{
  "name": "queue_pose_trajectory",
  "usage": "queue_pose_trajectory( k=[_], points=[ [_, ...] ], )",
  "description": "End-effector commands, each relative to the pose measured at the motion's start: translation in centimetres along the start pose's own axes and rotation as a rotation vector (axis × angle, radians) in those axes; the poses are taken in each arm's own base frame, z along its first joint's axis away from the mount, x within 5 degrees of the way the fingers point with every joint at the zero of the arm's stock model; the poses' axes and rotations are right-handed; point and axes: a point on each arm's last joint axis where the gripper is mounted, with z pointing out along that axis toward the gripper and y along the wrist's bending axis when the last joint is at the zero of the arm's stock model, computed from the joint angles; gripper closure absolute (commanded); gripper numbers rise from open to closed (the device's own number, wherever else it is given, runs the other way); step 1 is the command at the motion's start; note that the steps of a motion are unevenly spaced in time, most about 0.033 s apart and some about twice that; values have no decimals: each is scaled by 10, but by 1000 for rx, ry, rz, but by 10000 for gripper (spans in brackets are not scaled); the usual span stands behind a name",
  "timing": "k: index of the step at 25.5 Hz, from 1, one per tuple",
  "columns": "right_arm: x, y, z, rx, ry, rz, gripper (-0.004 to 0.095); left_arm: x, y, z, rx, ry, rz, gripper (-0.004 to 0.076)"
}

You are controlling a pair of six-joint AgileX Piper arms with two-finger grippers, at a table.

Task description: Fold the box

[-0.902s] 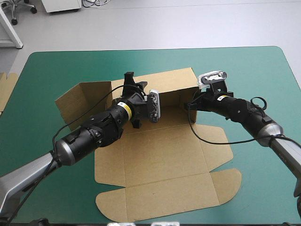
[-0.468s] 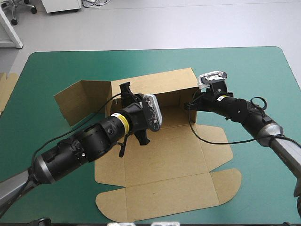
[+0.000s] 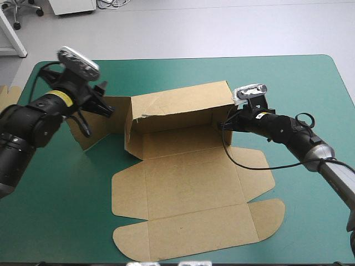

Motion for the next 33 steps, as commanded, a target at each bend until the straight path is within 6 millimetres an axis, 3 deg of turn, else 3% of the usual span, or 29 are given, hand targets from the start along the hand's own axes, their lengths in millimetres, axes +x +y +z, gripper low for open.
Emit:
queue_pose_trajectory(
  k=[1, 5, 13, 16, 21, 25, 29, 33],
  points=[
    [-11, 5, -11, -39, 25, 15, 917, 6, 44, -24, -133, -29, -165, 390],
    [-21, 3, -16, -12, 35, -19, 917, 29, 82, -39, -252, 1, -335, 390],
    [-32, -27, -29, 50, 63, 40, 920, 78, 116, -48, -415, 145, -548, 401],
    [-29, -38, -32, 72, 91, 56, 920, 98, 114, -39, -428, 166, -600, 405],
    [-31, -40, -35, 64, 118, 61, 920, 115, 107, -26, -411, 165, -644, 405],
    [-55, -34, -55, 31, 151, 25, 919, 116, 105, -24, -392, 158, -647, 405],
    [-85, -32, -88, 87, 200, -33, 920, 115, 104, -23, -387, 156, -647, 407],
    [-97, -33, -93, 96, 252, -45, 919, 113, 101, -20, -366, 158, -631, 414]
  ],
)
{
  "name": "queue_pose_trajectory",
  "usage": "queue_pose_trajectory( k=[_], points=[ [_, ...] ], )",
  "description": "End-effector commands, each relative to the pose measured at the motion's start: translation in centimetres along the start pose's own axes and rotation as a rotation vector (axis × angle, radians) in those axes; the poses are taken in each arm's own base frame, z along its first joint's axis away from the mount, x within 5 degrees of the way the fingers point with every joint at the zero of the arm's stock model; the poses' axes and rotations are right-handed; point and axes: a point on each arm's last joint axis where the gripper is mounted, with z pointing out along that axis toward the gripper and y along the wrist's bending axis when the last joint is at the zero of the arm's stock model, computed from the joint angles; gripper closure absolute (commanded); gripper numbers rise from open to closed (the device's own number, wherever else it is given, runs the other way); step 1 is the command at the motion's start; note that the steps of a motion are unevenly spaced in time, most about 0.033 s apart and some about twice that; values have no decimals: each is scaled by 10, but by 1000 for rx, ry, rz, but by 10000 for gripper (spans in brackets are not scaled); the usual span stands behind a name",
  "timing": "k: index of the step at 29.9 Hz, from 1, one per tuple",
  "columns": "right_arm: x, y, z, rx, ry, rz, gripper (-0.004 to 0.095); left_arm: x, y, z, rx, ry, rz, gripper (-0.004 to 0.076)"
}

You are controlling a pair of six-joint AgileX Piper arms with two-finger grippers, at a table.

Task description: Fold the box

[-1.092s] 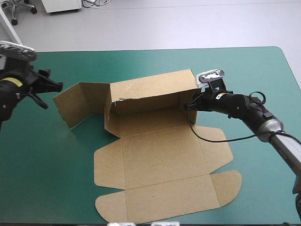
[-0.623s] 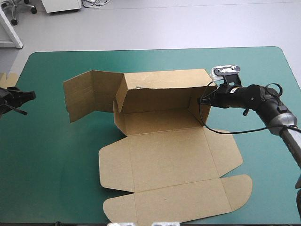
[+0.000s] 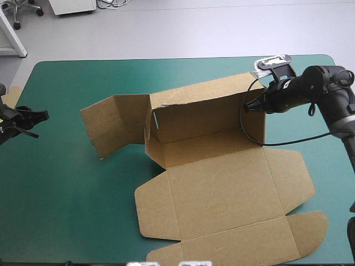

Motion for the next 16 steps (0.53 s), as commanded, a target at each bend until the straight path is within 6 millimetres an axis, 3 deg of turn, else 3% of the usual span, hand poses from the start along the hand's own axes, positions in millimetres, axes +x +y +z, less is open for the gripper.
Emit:
queue_pose_trajectory(
  k=[1, 12, 16],
  points=[
    [-14, -1, -19, 7, -34, 6, 919, -15, -6, -11, 12, -110, 17, 415],
    [-26, -13, 69, -90, 194, 84, 907, -14, -11, -7, 31, -103, 54, 431],
    [-36, -17, 79, -82, 148, 85, 711, -13, -13, -4, 41, -84, 60, 431]
  ],
)
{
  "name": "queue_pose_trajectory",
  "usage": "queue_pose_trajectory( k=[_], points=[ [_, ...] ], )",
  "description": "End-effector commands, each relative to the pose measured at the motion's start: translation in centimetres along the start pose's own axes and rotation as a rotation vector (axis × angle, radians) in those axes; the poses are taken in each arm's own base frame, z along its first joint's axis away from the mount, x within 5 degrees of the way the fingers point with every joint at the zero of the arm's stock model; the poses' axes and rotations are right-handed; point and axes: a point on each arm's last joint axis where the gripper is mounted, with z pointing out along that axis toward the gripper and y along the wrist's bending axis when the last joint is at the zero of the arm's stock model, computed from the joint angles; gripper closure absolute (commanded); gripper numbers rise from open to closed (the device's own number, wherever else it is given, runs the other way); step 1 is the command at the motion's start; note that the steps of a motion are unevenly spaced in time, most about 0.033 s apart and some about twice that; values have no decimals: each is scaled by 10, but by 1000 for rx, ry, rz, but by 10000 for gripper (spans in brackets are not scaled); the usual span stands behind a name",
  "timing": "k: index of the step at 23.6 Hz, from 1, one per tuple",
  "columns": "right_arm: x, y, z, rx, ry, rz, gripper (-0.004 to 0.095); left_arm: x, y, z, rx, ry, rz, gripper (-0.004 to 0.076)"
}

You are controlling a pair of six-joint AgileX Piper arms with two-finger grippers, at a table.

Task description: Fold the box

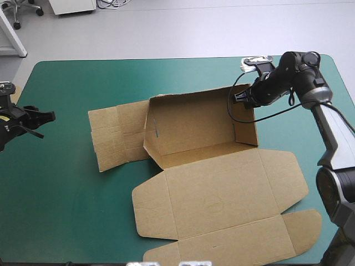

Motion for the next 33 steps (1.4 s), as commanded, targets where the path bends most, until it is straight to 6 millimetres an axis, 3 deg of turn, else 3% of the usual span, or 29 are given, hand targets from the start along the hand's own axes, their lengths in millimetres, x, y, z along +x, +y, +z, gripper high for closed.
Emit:
queue_pose_trajectory(
  k=[1, 2, 4, 10, 15, 18, 21, 26, 30, 33],
  points=[
    [-10, 2, -10, -10, -70, 0, 637, -13, -3, -7, 1, -93, 1, 431],
    [-15, 2, -12, -5, -118, 1, 517, -13, -3, -6, 7, -92, -5, 431],
    [-22, 1, -17, 5, -188, -9, 425, -13, -3, -2, 9, -87, -3, 431],
    [-25, 6, -41, 19, -254, -35, 426, -13, -3, 2, 12, -76, 13, 431],
    [-10, 19, -95, 44, -393, -62, 433, -12, -3, 2, 13, -72, 13, 431],
    [6, 26, -111, 50, -448, -65, 460, -12, -3, 2, 14, -70, 13, 431],
    [21, 33, -108, 52, -444, -79, 459, -12, -3, 2, 17, -69, 9, 431],
    [39, 40, -80, 45, -435, -83, 459, -11, -3, 2, 17, -63, 11, 431],
    [38, 37, -57, 77, -481, -89, 452, -11, -3, 2, 17, -63, 11, 431],
    [34, 33, -40, 88, -448, -124, 344, -11, -3, 2, 17, -63, 11, 431]
  ],
)
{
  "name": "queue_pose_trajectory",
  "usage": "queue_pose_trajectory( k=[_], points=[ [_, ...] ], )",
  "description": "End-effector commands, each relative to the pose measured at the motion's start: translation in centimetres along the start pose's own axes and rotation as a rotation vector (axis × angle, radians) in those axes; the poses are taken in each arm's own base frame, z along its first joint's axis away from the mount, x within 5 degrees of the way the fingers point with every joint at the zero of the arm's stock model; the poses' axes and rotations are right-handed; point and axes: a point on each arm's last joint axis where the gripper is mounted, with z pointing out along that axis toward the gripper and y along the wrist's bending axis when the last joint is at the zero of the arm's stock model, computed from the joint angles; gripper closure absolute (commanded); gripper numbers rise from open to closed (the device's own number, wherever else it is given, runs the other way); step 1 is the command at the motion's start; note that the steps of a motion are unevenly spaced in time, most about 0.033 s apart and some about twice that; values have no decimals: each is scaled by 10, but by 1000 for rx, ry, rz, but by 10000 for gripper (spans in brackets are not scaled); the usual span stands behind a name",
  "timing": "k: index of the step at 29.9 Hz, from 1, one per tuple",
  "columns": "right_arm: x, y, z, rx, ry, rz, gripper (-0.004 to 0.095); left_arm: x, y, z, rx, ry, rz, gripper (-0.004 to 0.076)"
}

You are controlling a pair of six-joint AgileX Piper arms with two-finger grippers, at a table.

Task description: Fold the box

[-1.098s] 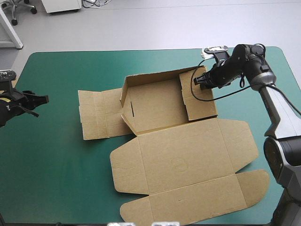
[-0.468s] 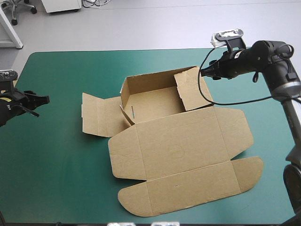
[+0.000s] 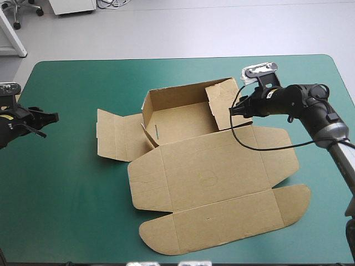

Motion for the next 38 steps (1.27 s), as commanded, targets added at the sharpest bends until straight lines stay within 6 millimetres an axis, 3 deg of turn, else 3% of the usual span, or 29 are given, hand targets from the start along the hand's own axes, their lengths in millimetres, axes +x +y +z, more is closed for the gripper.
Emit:
queue_pose_trajectory(
  k=[1, 4, 15, 20, 27, 31, 38],
  points=[
    [-12, -3, 0, 28, -97, -43, 283, -14, -2, -13, -6, -104, -6, 431],
    [-10, -6, 20, 24, -57, -41, 175, -14, -2, -13, -6, -104, -6, 431],
    [-37, -14, 72, -5, 60, -34, 215, -14, -2, -13, -6, -104, -6, 431],
    [-36, -17, 90, -16, 173, -36, 255, -14, -2, -13, -6, -102, -6, 431],
    [-40, -21, 94, 16, 141, -37, 359, -14, -2, -13, -7, -102, -4, 431],
    [-36, -22, 104, 2, 217, -34, 403, -14, -2, -13, -7, -102, -4, 431],
    [-50, -27, 107, 9, 274, -12, 515, -14, -2, -13, -6, -98, -4, 431]
  ],
)
